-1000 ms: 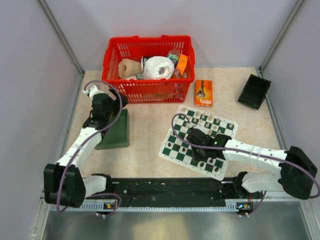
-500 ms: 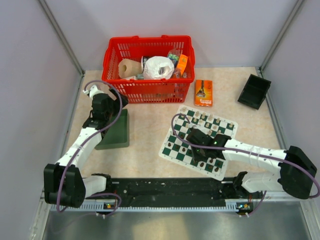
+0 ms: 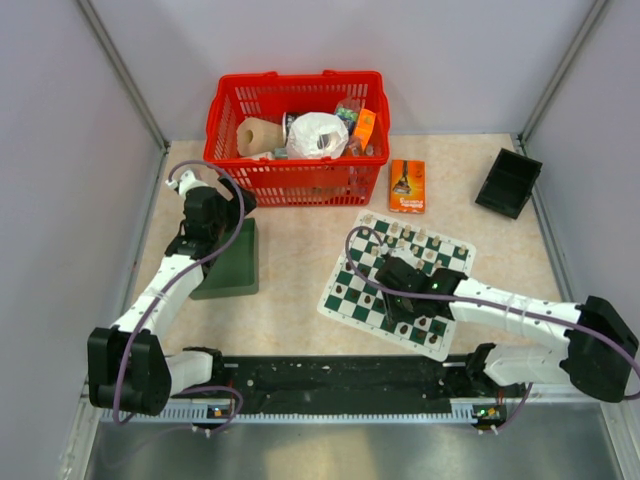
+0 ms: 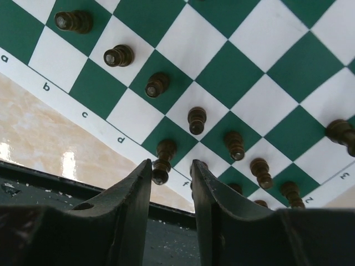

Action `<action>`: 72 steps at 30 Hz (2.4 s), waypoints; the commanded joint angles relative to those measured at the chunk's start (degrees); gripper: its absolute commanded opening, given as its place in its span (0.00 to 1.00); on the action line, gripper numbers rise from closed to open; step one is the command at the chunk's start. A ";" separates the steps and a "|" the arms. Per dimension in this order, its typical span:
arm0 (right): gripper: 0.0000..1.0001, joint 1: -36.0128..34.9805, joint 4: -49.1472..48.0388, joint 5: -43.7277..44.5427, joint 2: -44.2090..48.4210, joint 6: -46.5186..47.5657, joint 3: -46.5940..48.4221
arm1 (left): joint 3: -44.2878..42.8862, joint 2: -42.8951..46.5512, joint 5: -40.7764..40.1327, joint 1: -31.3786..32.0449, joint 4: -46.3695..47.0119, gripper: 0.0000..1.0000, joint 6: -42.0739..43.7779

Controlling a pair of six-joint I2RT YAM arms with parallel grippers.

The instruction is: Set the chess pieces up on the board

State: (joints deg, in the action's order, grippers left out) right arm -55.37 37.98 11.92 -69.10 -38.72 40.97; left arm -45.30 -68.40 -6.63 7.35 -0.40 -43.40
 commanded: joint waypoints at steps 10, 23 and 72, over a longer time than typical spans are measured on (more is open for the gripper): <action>0.49 12.37 10.18 12.86 9.95 -9.17 1.14 | 0.39 0.81 0.39 -0.32 2.43 0.99 0.07; 0.55 21.53 12.03 13.83 10.22 -11.20 -0.72 | -0.14 0.72 0.31 -0.32 2.25 0.99 0.16; 0.24 27.34 4.65 7.94 3.45 -4.26 -3.09 | 0.12 0.11 0.04 -0.32 2.43 0.99 0.33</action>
State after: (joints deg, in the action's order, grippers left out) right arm -28.69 43.68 19.57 -65.39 -43.48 38.22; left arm -45.30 -68.40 -6.63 7.35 -0.40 -43.38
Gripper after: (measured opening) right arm 0.250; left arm 0.987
